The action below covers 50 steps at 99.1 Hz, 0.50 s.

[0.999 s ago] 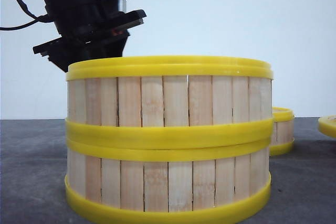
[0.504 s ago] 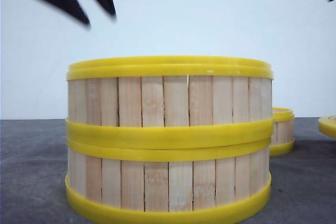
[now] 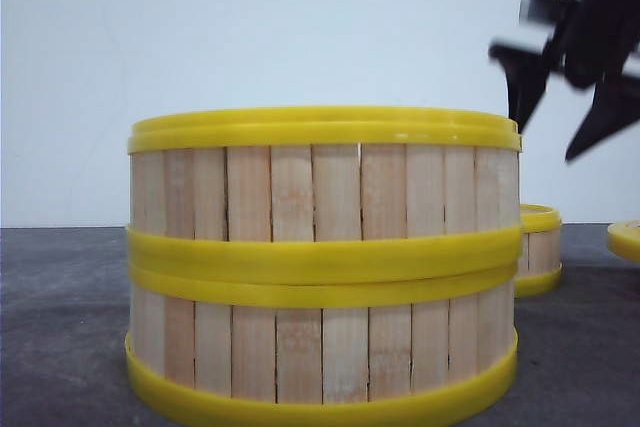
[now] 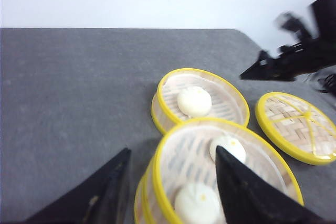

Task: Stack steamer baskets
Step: 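Move the right gripper onto the rim of the remaining bun basket, then close the right gripper on the rim and lift the basket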

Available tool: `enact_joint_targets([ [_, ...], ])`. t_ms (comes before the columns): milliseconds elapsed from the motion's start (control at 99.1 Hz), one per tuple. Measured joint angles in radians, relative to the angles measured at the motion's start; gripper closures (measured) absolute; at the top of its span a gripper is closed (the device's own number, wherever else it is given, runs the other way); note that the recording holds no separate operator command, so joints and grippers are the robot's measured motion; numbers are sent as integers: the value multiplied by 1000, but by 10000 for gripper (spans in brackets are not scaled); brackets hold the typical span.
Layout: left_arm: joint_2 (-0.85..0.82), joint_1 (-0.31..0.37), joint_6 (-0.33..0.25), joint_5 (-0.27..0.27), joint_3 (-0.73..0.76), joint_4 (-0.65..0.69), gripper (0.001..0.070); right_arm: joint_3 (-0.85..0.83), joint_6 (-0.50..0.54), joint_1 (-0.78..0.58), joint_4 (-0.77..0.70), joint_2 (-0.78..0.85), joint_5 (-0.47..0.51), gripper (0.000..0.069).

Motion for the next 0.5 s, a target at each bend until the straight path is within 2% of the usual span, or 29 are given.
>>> enact_joint_targets([
  [131, -130, 0, -32, -1, -3, -54, 410, 0, 13, -8, 30, 78, 16, 309],
  [272, -198, 0, -45, -28, -2, -97, 410, 1, 34, -7, 54, 135, 22, 384],
  [353, -207, 0, -52, -31, -2, -137, 410, 1, 45, -6, 62, 157, 22, 453],
  [464, -207, 0, -65, -31, -2, -190, 410, 2, 57, -6, 71, 163, 27, 610],
  [504, -207, 0, -67, -31, -2, -202, 410, 2, 58, -6, 75, 163, 29, 644],
])
